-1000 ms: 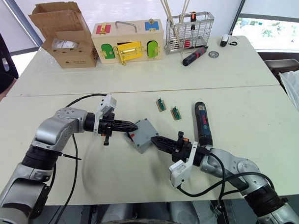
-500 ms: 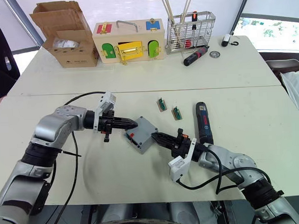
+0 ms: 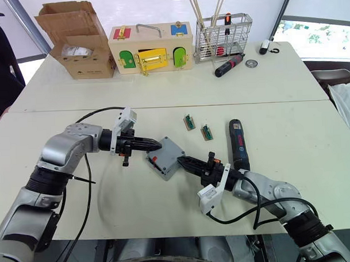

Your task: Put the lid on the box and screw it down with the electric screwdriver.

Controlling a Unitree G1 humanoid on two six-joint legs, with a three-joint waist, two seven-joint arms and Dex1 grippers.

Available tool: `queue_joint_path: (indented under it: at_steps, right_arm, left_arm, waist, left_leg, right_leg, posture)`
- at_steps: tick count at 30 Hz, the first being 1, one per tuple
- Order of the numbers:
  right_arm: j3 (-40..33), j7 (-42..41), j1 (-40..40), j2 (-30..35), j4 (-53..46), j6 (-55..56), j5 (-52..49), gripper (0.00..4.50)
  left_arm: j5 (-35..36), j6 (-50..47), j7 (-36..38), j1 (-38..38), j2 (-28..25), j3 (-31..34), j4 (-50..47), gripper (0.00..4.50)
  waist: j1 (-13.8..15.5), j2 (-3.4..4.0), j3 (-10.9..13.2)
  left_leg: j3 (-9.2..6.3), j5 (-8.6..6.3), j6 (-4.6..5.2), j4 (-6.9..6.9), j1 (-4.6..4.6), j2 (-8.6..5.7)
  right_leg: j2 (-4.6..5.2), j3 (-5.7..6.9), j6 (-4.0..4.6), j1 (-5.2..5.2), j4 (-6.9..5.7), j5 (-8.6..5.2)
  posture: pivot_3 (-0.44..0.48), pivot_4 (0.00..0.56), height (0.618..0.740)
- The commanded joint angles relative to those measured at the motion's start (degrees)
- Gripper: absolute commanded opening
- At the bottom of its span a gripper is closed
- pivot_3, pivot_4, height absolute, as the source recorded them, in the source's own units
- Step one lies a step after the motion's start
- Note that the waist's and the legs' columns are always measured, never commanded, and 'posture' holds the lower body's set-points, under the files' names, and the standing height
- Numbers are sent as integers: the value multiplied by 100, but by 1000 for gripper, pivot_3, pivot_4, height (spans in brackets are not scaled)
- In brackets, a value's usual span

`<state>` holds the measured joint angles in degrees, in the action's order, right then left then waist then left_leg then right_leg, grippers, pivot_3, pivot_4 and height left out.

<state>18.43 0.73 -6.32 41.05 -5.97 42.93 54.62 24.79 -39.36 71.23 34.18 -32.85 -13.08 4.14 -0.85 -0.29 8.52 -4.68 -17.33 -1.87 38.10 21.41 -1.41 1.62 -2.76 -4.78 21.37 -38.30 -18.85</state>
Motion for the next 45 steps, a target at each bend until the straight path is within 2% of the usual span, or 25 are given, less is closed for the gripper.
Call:
queue_joint_path:
  at_steps: [1,6,13,15,17,19,21,33,38,40,42,43,45]
  right_arm:
    - [140,-163,69,-7,-15,5,12,189]
    - [146,-150,48,7,-5,-27,19,189]
    - [129,-104,18,8,48,-49,11,189]
    - [100,-78,23,6,46,-57,-12,1231]
    - [71,-61,38,16,30,-62,-10,2052]
    - [35,-34,71,36,2,-69,16,3118]
    - [6,-18,108,59,-22,-76,16,3780]
    - [-382,227,432,92,-395,-224,-55,3780]
    - [-567,202,827,150,-517,-240,-292,3780]
    - [-610,121,949,188,-510,-218,-455,3198]
    - [-639,9,1036,215,-539,-197,-689,2946]
    - [-672,-80,1089,171,-592,-259,-912,2614]
    - [-665,-531,1236,-43,-735,-625,-1964,1960]
  left_arm:
    - [-26,117,78,36,33,-73,-157,37]
    - [-72,163,138,21,28,-107,-160,37]
    - [-550,663,256,-231,-136,-541,-113,37]
    - [-668,825,265,-275,-145,-622,-38,37]
    - [-711,909,270,-302,-144,-657,5,37]
    - [-753,963,275,-326,-149,-694,36,37]
    - [-804,1033,255,-341,-135,-714,95,37]
    - [-891,1209,259,-297,-93,-705,375,37]
    - [-872,1225,251,-308,-86,-675,364,37]
    - [-869,1230,260,-308,-87,-675,355,37]
    - [-869,1237,266,-317,-93,-677,341,37]
    - [-867,1238,269,-327,-99,-676,326,37]
    - [-872,1246,270,-351,-115,-675,300,37]
  waist:
    - [2,0,0]
    - [0,0,0]
    - [5,0,0]
    - [12,0,-1]
    - [8,0,-1]
    - [5,0,-1]
    - [7,0,-1]
    - [6,1,-2]
    - [12,0,-3]
    - [7,0,-4]
    - [5,1,-4]
    - [4,0,-4]
    - [6,0,-4]
  left_leg:
    - [0,0,0,0,0,0]
    - [0,0,0,0,0,0]
    - [0,0,0,0,-2,0]
    - [0,0,0,0,-3,0]
    - [0,0,0,0,-3,0]
    - [1,0,0,0,-4,0]
    - [1,0,0,0,-4,0]
    - [1,0,1,0,-8,0]
    - [1,0,1,0,-9,0]
    - [1,0,1,0,-10,0]
    - [1,0,1,0,-11,0]
    - [1,0,1,0,-11,0]
    - [0,0,1,0,-12,0]
  right_leg:
    - [0,0,0,0,0,0]
    - [0,0,0,0,0,0]
    - [0,0,0,-3,1,0]
    - [0,0,0,-5,1,0]
    - [1,0,0,-6,3,0]
    - [1,-1,0,-5,3,0]
    - [0,-1,0,-6,3,0]
    - [-1,0,0,-11,2,0]
    - [0,0,0,-14,2,0]
    - [0,0,0,-15,2,0]
    - [0,0,0,-16,2,0]
    - [-1,0,0,-17,2,0]
    - [0,0,0,-18,2,0]
  posture:
    - [0,150,740]
    - [0,150,740]
    - [0,150,740]
    - [0,150,740]
    - [0,150,740]
    - [0,150,740]
    - [0,150,740]
    - [0,150,740]
    - [0,150,740]
    - [0,150,740]
    - [0,150,740]
    - [0,150,740]
    - [0,150,740]
